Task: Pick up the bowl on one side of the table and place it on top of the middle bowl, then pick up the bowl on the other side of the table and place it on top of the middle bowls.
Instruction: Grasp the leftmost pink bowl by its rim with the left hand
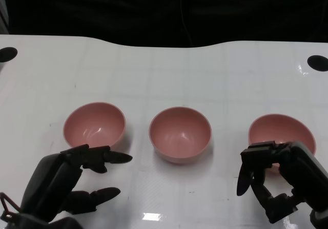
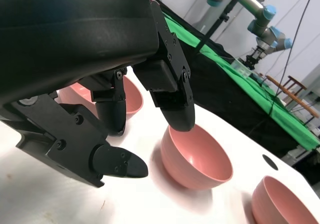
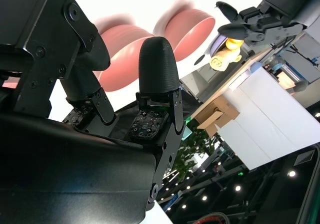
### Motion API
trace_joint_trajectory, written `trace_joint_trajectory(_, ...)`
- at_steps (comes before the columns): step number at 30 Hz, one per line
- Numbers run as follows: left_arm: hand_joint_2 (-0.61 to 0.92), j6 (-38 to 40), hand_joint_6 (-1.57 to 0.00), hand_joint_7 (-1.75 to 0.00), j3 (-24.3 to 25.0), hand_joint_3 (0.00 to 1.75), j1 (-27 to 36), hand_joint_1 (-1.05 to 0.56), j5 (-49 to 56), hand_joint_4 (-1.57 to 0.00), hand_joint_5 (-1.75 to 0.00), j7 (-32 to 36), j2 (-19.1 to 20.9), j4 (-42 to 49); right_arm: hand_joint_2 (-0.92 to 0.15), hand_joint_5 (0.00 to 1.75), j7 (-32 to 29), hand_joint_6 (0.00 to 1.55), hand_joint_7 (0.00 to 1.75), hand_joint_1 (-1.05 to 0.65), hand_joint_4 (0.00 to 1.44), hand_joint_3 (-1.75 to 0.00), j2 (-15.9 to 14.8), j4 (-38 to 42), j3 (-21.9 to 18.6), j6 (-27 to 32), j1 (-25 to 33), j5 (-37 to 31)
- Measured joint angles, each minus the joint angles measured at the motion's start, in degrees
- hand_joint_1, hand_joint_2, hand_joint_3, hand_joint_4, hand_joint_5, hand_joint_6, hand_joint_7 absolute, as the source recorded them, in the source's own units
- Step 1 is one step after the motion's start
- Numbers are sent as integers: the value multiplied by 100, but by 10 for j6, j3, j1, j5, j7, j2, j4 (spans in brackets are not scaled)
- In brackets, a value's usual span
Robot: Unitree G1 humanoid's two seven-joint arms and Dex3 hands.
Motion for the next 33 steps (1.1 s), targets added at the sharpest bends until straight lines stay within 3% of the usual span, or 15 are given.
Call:
trace_joint_trajectory(5,91,41,-69,-5,1,2,3,-29,35,-53,-76,13,1,-33,1,169,0,103,127,38,105,-175,3,0,0,0,0,0)
trace_joint_trajectory(17,91,51,-69,-3,-3,1,10,-29,42,-54,-74,13,2,-40,1,169,0,103,127,38,105,-175,3,0,0,0,0,0)
trace_joint_trajectory(18,92,78,-43,-1,-5,1,10,-45,68,-32,-61,4,3,-57,1,170,0,102,127,38,105,-174,3,0,0,0,0,0)
trace_joint_trajectory(20,92,171,-30,0,-15,1,3,-54,152,-21,-54,-40,5,-111,0,170,0,102,128,39,105,-174,4,0,1,1,0,0)
trace_joint_trajectory(23,92,275,-25,0,-28,2,-21,-58,240,-18,-50,-86,7,-171,0,171,0,102,128,39,104,-174,4,0,2,5,0,0)
trace_joint_trajectory(33,92,358,-19,0,-69,4,-31,-61,283,-13,-46,-117,7,-193,0,171,0,100,128,37,104,-174,4,-3,3,9,0,0)
